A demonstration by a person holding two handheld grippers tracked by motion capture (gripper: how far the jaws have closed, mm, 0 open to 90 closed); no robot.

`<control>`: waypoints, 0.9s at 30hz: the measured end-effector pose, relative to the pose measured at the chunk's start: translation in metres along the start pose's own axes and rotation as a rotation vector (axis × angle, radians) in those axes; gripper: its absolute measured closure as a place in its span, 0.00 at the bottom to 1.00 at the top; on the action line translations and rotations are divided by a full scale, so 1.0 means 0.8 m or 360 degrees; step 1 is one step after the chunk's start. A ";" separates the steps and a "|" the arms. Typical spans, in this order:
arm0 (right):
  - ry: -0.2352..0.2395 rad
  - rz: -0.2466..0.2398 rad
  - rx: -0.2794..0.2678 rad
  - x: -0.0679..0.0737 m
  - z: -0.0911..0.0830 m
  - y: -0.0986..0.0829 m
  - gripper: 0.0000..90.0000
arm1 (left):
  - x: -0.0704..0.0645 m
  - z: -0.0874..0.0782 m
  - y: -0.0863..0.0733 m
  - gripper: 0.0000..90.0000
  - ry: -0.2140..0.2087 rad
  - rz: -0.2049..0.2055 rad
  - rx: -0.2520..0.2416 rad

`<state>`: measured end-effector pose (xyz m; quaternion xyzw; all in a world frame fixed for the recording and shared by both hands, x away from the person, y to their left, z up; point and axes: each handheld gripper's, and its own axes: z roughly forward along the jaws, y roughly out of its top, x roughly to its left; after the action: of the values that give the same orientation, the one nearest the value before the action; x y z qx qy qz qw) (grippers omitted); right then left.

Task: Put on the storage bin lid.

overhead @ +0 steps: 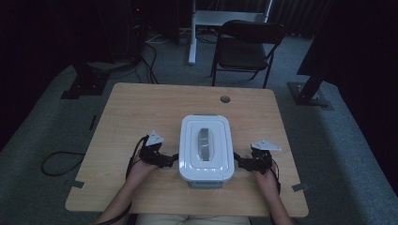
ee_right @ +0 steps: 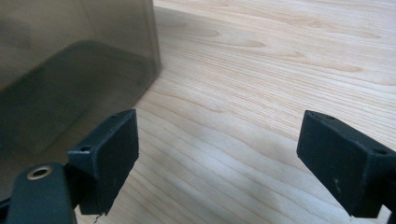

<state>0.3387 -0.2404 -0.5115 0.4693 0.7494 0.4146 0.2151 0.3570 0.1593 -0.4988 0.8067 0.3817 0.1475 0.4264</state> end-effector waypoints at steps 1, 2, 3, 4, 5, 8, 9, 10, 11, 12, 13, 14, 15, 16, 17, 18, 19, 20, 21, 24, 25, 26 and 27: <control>0.0005 0.0002 0.0004 -0.001 0.000 -0.001 0.14 | 0.001 -0.001 -0.001 0.01 0.0010 0.0002 -0.0004; 0.0001 0.0005 0.0005 -0.002 -0.001 -0.001 0.14 | 0.002 -0.003 -0.002 0.01 0.0015 -0.0002 -0.0005; 0.0000 0.0011 0.0001 -0.003 -0.001 -0.002 0.14 | 0.004 -0.005 -0.004 0.01 0.0014 -0.0009 -0.0007; 0.0007 0.0021 0.0004 -0.004 -0.002 -0.003 0.14 | 0.005 -0.006 -0.005 0.01 0.0015 -0.0012 -0.0010; 0.0006 0.0020 0.0006 -0.004 -0.002 -0.003 0.14 | 0.007 -0.009 -0.007 0.01 0.0015 -0.0022 -0.0008; -0.0002 0.0009 0.0007 -0.004 -0.004 -0.004 0.14 | 0.010 -0.013 -0.011 0.01 0.0028 -0.0024 -0.0006; -0.0015 0.0012 0.0001 -0.006 -0.008 -0.005 0.14 | 0.014 -0.019 -0.018 0.01 0.0044 -0.0034 -0.0002; -0.0015 0.0012 0.0001 -0.006 -0.008 -0.005 0.14 | 0.014 -0.019 -0.018 0.01 0.0044 -0.0034 -0.0002; -0.0021 0.0016 -0.0003 -0.009 -0.011 -0.006 0.14 | 0.019 -0.024 -0.023 0.01 0.0059 -0.0043 0.0004; -0.0021 0.0016 -0.0003 -0.009 -0.011 -0.006 0.14 | 0.019 -0.024 -0.023 0.01 0.0059 -0.0043 0.0004; -0.0027 0.0018 -0.0005 -0.009 -0.012 -0.006 0.14 | 0.023 -0.029 -0.027 0.01 0.0076 -0.0057 0.0000; -0.0033 0.0023 -0.0012 -0.011 -0.014 -0.006 0.14 | 0.025 -0.031 -0.029 0.01 0.0084 -0.0069 0.0000; -0.0037 0.0028 -0.0012 -0.013 -0.015 -0.007 0.14 | 0.028 -0.035 -0.031 0.01 0.0102 -0.0069 0.0006; -0.0046 0.0028 -0.0015 -0.014 -0.016 -0.007 0.14 | 0.030 -0.037 -0.033 0.01 0.0111 -0.0075 0.0001; -0.0052 0.0030 -0.0015 -0.016 -0.017 -0.007 0.14 | 0.033 -0.040 -0.035 0.01 0.0115 -0.0084 0.0001; -0.0056 0.0040 -0.0019 -0.017 -0.018 -0.007 0.14 | 0.035 -0.043 -0.037 0.01 0.0126 -0.0097 -0.0003; -0.0062 0.0042 -0.0022 -0.019 -0.020 -0.008 0.14 | 0.038 -0.045 -0.039 0.01 0.0137 -0.0109 -0.0003; -0.0068 0.0047 -0.0026 -0.020 -0.021 -0.008 0.14 | 0.040 -0.047 -0.041 0.01 0.0150 -0.0119 0.0001; -0.0076 0.0050 -0.0031 -0.022 -0.022 -0.008 0.14 | 0.043 -0.050 -0.042 0.01 0.0160 -0.0128 -0.0003; -0.0116 0.0054 -0.0045 -0.026 -0.027 -0.010 0.14 | 0.050 -0.058 -0.048 0.01 0.0192 -0.0157 -0.0008; -0.0134 0.0054 -0.0057 -0.028 -0.029 -0.012 0.14 | 0.052 -0.060 -0.049 0.01 0.0200 -0.0166 -0.0007; -0.0148 0.0056 -0.0064 -0.030 -0.031 -0.013 0.14 | 0.055 -0.063 -0.051 0.01 0.0208 -0.0174 -0.0006; -0.0155 0.0061 -0.0062 -0.032 -0.033 -0.014 0.14 | 0.057 -0.065 -0.053 0.01 0.0222 -0.0183 -0.0005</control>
<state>0.3261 -0.2760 -0.5074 0.4989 0.7208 0.4098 0.2524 0.3373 0.2376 -0.5061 0.7705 0.4560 0.1793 0.4077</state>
